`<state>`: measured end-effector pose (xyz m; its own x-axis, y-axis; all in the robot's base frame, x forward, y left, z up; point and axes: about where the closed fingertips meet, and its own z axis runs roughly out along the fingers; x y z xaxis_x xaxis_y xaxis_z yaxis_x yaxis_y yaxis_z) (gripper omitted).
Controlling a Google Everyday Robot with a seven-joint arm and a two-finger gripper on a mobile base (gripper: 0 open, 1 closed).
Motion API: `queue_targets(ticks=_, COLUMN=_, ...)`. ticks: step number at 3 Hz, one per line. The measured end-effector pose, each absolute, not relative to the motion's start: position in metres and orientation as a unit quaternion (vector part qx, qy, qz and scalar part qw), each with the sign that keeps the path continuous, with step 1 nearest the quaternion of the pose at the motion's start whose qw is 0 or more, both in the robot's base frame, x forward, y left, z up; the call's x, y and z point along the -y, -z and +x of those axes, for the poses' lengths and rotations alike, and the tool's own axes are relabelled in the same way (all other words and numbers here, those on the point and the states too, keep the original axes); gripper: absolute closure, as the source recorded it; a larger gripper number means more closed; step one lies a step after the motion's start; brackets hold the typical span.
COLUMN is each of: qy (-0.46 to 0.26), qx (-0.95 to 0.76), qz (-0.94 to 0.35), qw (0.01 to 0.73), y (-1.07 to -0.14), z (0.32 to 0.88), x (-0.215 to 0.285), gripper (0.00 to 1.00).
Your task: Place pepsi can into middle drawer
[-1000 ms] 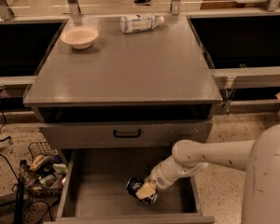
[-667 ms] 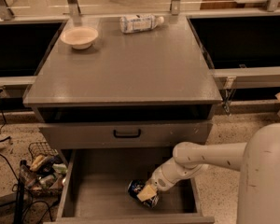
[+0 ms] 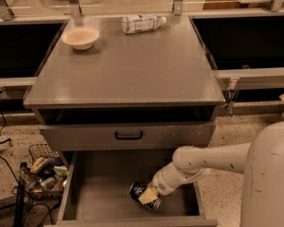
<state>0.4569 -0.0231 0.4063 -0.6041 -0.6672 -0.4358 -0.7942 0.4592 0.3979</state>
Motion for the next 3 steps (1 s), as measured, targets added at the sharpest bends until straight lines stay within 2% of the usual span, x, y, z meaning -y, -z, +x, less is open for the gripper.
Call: queue_targets(ticks=3, qy=-0.298, qx=-0.858, qz=-0.409, qw=0.083, y=-0.373, z=0.465, x=0.023, gripper=1.0)
